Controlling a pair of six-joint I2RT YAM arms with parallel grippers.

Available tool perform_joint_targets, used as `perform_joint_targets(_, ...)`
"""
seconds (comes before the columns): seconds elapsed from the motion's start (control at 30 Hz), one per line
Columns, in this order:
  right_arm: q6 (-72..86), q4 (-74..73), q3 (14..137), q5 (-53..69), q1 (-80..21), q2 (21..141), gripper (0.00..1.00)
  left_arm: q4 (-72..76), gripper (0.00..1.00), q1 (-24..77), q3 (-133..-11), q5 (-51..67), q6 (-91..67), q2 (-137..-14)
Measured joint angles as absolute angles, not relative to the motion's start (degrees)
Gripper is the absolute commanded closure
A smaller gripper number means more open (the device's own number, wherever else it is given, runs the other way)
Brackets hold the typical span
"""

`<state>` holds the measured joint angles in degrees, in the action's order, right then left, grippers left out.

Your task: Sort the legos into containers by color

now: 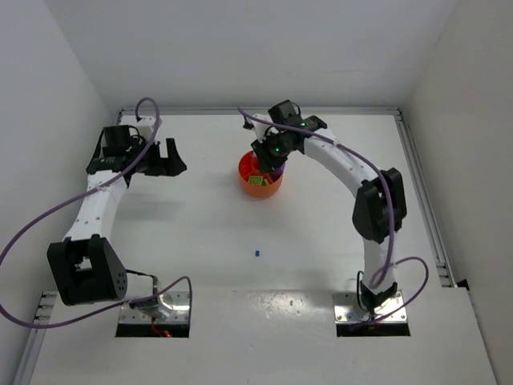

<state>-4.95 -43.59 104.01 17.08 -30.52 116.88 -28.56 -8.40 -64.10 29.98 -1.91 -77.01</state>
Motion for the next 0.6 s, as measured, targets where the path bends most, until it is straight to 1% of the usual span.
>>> perform_joint_targets(0.07,-7.46,-44.29,99.98,20.40,-30.63,112.16,0.71,-28.56,0.00,-8.12,-63.70,30.04,-1.39,-76.77)
perform_joint_targets(0.1,-8.91,-45.06,98.15,22.17,-30.81,109.73,0.65,-28.56,0.00,-7.94,-63.53,30.04,-1.17,-76.62)
perform_joint_targets(0.2,-12.69,-46.26,92.27,26.02,-31.83,103.46,0.57,-28.53,0.00,-7.73,-63.31,30.06,-0.62,-76.40)
perform_joint_targets(0.23,-14.35,-46.89,89.47,27.29,-32.64,101.25,0.52,-28.49,0.00,-7.66,-63.18,30.04,-0.49,-76.36)
perform_joint_targets(0.33,-17.30,-47.90,82.37,28.51,-36.12,97.93,0.51,-28.49,0.00,-7.46,-63.02,30.02,-0.45,-76.34)
perform_joint_targets(0.53,-17.26,-46.15,70.28,25.39,-47.22,97.80,0.52,-28.40,0.00,-7.20,-62.92,29.76,-0.25,-75.64)
perform_joint_targets(0.6,-15.86,-44.64,68.38,22.81,-51.13,99.09,0.43,-28.23,0.00,-7.20,-62.61,29.52,-0.08,-75.24)
